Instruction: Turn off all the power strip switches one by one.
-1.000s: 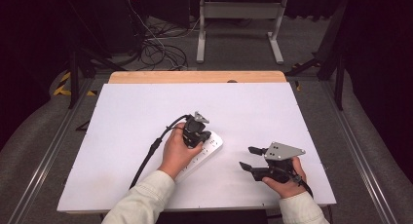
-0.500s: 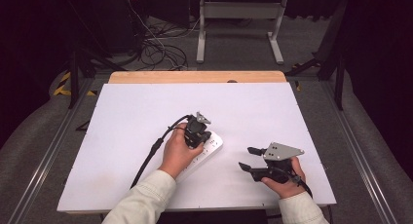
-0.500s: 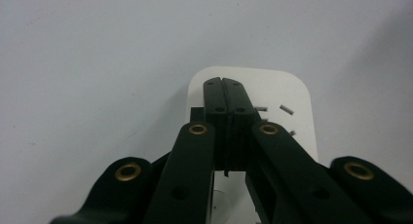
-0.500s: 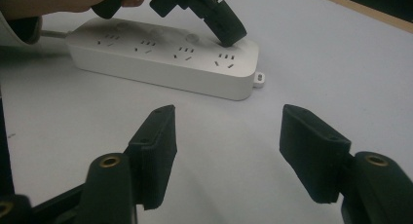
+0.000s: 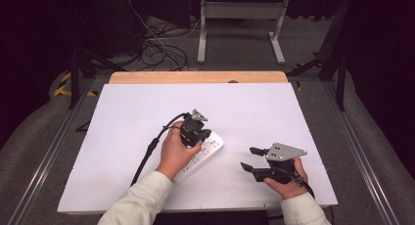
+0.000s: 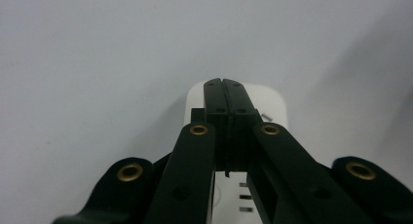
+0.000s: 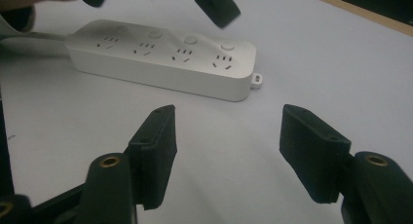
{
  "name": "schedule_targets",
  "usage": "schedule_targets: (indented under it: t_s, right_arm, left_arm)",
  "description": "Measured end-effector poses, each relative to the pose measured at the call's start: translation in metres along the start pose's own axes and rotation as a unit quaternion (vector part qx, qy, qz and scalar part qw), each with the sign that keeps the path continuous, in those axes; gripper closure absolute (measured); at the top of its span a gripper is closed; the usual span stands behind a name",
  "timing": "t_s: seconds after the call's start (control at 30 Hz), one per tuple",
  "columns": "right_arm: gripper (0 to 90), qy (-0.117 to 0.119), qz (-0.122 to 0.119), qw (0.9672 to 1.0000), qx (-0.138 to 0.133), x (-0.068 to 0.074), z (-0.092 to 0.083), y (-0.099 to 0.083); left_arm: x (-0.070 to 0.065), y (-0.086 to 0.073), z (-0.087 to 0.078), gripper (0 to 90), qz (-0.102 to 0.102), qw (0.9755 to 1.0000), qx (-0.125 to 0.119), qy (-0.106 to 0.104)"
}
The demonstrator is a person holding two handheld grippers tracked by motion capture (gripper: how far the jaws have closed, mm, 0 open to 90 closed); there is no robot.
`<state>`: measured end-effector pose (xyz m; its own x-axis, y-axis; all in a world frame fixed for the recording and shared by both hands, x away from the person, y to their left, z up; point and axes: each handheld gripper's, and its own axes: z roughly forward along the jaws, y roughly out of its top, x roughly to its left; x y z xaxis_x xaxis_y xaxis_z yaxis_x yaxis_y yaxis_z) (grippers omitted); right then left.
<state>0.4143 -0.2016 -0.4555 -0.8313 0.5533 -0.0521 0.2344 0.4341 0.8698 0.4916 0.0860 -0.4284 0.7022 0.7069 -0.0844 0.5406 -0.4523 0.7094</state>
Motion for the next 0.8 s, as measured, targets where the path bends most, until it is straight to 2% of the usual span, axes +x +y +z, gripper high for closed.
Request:
schedule_targets:
  t_s: [0.03,0.17,0.2,0.23,0.3,0.33,0.4,0.47,0.5,0.53,0.57,0.63,0.67,0.73,0.8]
  right_arm:
    - [39.3,-0.001,0.001,1.0,0.0,0.0,0.0,0.0]
    - [39.3,0.0,-0.002,1.0,0.001,0.001,0.001,0.0]
    - [39.3,-0.001,-0.003,1.0,0.0,0.002,0.0,0.001]
    - [39.3,-0.001,-0.003,1.0,0.0,0.002,0.0,0.001]
    - [39.3,-0.003,-0.001,1.0,-0.001,0.002,-0.001,0.001]
    - [39.3,-0.003,-0.001,1.0,-0.001,0.002,-0.001,0.001]
    - [39.3,-0.004,-0.001,1.0,-0.002,0.002,-0.001,0.001]
    - [39.3,-0.004,-0.002,1.0,-0.003,0.001,-0.002,0.001]
    - [39.3,-0.004,-0.002,1.0,-0.003,0.001,-0.002,0.001]
    - [39.4,-0.004,-0.002,1.0,-0.004,0.001,-0.002,0.001]
    - [39.3,-0.005,-0.002,1.0,-0.004,0.001,-0.002,0.001]
    - [39.3,-0.006,-0.002,1.0,-0.004,0.001,-0.003,0.001]
    - [39.3,-0.005,-0.001,1.0,-0.005,0.001,-0.003,0.001]
    - [39.3,-0.006,-0.002,1.0,-0.004,0.001,-0.003,0.001]
    - [39.3,-0.004,-0.002,1.0,-0.004,0.002,-0.002,0.001]
  left_arm:
    - [-0.002,0.003,-0.013,90.0,0.0,0.9998,-0.018,-0.012]
    - [-0.001,0.003,-0.024,89.7,0.001,0.9995,-0.031,-0.01]
    - [0.0,0.002,-0.028,76.8,0.005,0.9994,-0.032,-0.005]
    - [0.001,0.001,-0.031,76.8,0.002,0.9992,-0.04,-0.001]
    - [0.002,-0.003,-0.039,68.4,0.0,0.9989,-0.046,-0.001]
    - [0.002,-0.004,-0.045,68.4,-0.003,0.9986,-0.053,0.0]
    - [0.004,-0.009,-0.056,62.2,-0.006,0.9979,-0.063,-0.014]
    - [0.006,-0.015,-0.066,57.9,-0.008,0.9964,-0.08,-0.027]
    - [0.008,-0.019,-0.071,56.3,0.002,0.9958,-0.089,-0.025]
    - [0.009,-0.024,-0.075,56.7,-0.003,0.9953,-0.094,-0.025]
    - [0.01,-0.028,-0.079,57.0,-0.007,0.9944,-0.101,-0.032]
    - [0.014,-0.037,-0.087,56.8,-0.001,0.9923,-0.114,-0.05]
    - [0.015,-0.041,-0.091,54.6,0.009,0.9915,-0.123,-0.042]
    - [0.018,-0.051,-0.096,44.0,0.027,0.9883,-0.148,-0.027]
    - [0.021,-0.061,-0.101,39.2,0.028,0.9861,-0.16,-0.033]
